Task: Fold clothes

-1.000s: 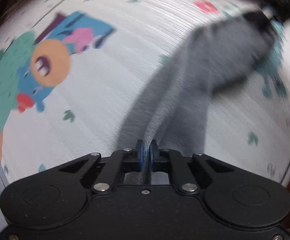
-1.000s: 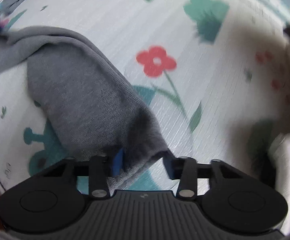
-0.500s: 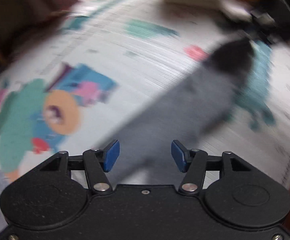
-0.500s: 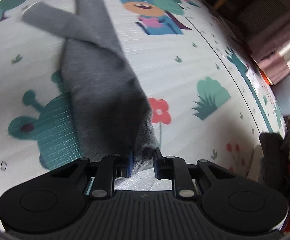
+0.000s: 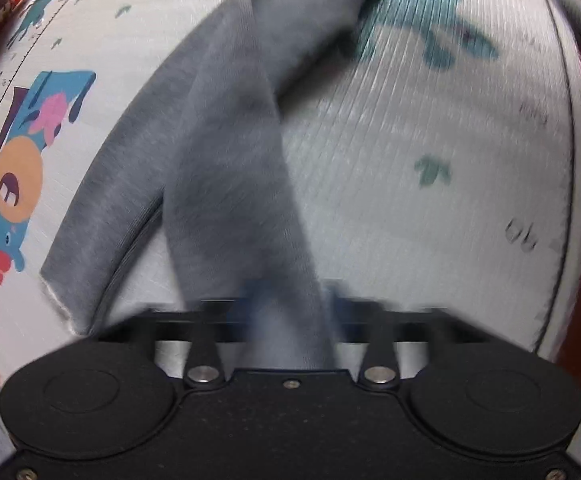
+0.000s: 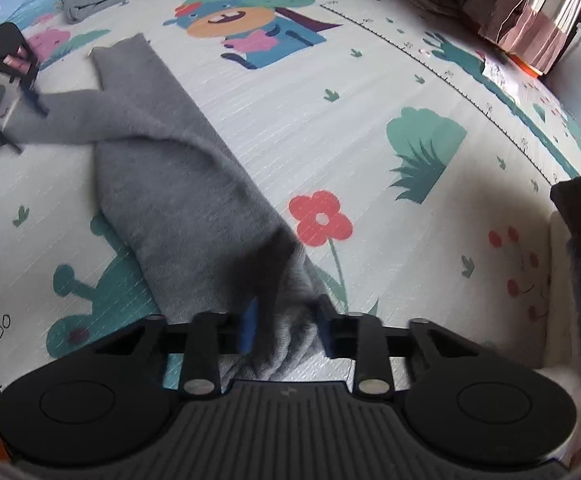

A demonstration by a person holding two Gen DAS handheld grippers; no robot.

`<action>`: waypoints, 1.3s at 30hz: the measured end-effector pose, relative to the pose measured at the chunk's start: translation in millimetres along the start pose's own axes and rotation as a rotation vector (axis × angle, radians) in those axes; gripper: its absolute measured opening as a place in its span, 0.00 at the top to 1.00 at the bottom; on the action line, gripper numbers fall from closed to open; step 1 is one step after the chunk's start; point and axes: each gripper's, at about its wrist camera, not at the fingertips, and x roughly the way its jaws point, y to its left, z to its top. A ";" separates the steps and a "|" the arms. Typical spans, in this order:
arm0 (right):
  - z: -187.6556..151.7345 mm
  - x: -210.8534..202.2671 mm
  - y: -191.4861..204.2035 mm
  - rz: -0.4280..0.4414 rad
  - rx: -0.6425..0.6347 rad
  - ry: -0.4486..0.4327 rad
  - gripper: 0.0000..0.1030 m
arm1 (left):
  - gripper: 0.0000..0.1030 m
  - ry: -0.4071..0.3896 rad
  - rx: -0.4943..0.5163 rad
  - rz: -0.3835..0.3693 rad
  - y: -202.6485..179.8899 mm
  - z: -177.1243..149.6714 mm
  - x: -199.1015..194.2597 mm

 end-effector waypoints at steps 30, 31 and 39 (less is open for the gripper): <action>-99.5 -60.2 171.6 0.186 -1.051 -0.051 0.85 | 0.96 0.226 0.455 -0.163 1.4 -75.2 -13.5; -97.4 -59.2 170.8 0.192 -1.053 -0.046 0.84 | 0.96 0.235 0.478 -0.166 -2.8 -75.6 -10.8; -75.7 -54.4 143.4 0.334 -0.934 0.194 0.69 | 0.69 0.347 0.497 -0.238 -11.9 -78.4 4.0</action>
